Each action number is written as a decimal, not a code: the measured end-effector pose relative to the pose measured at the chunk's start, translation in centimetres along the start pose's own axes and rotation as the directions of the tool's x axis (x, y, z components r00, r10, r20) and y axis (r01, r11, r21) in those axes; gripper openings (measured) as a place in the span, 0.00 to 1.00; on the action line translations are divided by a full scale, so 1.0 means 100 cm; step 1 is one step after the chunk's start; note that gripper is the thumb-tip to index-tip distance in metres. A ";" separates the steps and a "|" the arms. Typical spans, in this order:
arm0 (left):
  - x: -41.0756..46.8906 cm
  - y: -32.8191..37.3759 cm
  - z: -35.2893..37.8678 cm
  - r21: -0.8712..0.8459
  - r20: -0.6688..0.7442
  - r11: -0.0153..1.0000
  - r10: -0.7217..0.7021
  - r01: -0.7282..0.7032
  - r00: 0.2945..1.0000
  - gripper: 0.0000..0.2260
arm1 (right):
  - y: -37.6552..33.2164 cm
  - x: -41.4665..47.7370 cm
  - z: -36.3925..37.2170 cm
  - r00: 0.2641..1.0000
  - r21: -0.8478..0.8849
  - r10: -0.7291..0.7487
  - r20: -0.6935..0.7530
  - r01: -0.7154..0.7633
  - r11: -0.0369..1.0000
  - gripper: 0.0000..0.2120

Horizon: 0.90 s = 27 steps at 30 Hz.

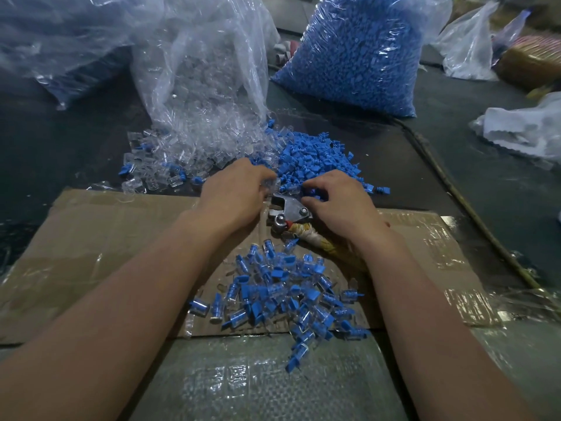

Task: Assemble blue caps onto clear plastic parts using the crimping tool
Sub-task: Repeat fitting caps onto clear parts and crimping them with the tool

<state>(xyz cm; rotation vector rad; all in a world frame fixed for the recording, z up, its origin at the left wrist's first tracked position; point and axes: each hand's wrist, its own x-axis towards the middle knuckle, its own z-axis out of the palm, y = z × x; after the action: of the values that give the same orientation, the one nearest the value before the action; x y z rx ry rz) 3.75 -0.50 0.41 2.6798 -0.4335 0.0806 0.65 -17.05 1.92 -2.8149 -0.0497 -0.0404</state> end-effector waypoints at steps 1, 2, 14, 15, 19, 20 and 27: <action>0.000 0.001 0.000 -0.009 -0.031 1.000 -0.001 0.001 1.000 0.14 | 0.001 0.001 0.000 1.000 0.005 0.005 0.000 -0.005 1.000 0.15; -0.001 0.002 0.001 -0.023 -0.063 1.000 -0.007 0.005 0.998 0.13 | 0.001 0.001 0.000 1.000 0.017 0.007 -0.006 -0.007 1.000 0.13; -0.020 -0.006 -0.020 -0.339 -0.099 0.939 -0.100 0.061 0.990 0.05 | 0.001 0.001 0.004 0.998 0.020 -0.040 -0.053 0.041 0.999 0.08; -0.024 -0.006 -0.023 -0.401 -0.089 0.914 -0.111 0.067 0.990 0.05 | 0.000 0.001 0.004 0.997 0.012 -0.047 -0.063 0.048 0.999 0.08; -0.047 -0.003 -0.032 -0.625 -0.048 0.775 -0.159 0.095 0.986 0.06 | -0.003 -0.002 0.002 0.989 0.061 -0.040 -0.142 0.049 0.997 0.06; -0.053 -0.003 -0.033 -0.676 -0.035 0.729 -0.174 0.105 0.984 0.06 | -0.004 -0.005 0.001 0.986 0.104 -0.033 -0.164 0.051 0.993 0.05; -0.069 -0.006 -0.029 -0.888 0.109 0.412 -0.238 0.202 0.965 0.10 | -0.024 -0.028 -0.011 0.971 0.451 -0.081 -0.225 0.177 0.875 0.09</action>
<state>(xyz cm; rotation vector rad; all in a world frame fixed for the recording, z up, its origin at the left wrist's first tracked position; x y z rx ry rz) -2.58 3.19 2.01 1.6072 -0.0369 -0.1536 -2.25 -15.20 3.67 -2.3032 -0.1779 -0.3012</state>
